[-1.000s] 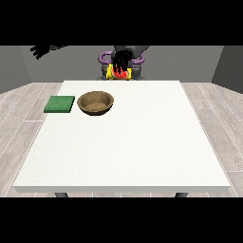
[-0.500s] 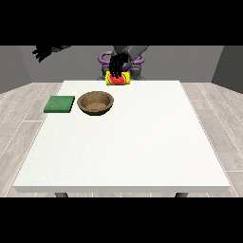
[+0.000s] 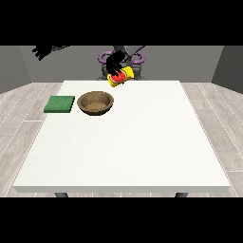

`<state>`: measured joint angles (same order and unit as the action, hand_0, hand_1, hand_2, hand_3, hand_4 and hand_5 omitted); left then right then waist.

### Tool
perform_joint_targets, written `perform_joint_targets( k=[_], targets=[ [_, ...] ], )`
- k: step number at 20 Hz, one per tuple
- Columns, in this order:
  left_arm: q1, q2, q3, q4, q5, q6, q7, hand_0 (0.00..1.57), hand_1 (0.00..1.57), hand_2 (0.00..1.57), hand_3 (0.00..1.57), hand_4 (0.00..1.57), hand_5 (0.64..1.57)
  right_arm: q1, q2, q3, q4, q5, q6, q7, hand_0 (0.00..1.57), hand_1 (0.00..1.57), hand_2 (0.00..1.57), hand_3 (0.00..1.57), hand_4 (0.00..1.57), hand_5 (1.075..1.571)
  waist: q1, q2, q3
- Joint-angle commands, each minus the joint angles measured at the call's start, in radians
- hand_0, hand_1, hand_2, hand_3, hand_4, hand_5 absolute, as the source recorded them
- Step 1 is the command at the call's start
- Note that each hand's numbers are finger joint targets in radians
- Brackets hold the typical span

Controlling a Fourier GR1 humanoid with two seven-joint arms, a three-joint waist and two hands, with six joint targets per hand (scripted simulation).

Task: Pick the cup and pour the ball into the bowl, then pick the bowl and place it on the pad

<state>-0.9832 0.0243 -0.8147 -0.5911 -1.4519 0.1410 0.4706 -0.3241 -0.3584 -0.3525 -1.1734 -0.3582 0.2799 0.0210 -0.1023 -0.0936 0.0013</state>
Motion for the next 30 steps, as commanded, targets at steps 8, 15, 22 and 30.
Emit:
perform_joint_targets(
  k=[8,15,22,30],
  targets=[
    [-0.071,0.023,-0.007,-0.024,-0.167,-0.134,-0.08,1.52,1.52,1.57,1.57,1.26,1.504,-0.008,-0.046,-0.042,0.034,-0.031,0.027,-0.021,0.0,0.0,0.0,0.3,0.47,1.57,0.032,0.044,-0.0011],
    [0.056,0.081,0.108,-0.109,-0.085,0.046,-0.102,1.53,1.53,1.57,1.57,1.25,1.515,-0.019,-0.014,-0.031,0.006,-0.02,-0.036,-0.008,0.0,0.0,0.0,0.24,0.51,1.569,0.109,0.055,-0.0023],
    [0.167,0.133,0.378,-0.277,0.208,0.257,-0.159,0.0,0.0,1.32,1.57,0.73,1.537,0.015,-0.06,-0.081,0.04,0.0,-0.091,-0.002,0.0,0.0,0.0,0.35,0.52,1.569,0.257,0.041,-0.0038],
    [0.436,-0.022,0.537,-0.477,0.83,0.372,-0.318,0.43,0.43,0.0,0.0,0.86,1.519,-0.051,0.027,-0.045,-0.021,-0.024,-0.105,-0.035,0.0,0.0,0.0,0.21,0.59,1.562,0.209,0.224,-0.0257]
  ],
)
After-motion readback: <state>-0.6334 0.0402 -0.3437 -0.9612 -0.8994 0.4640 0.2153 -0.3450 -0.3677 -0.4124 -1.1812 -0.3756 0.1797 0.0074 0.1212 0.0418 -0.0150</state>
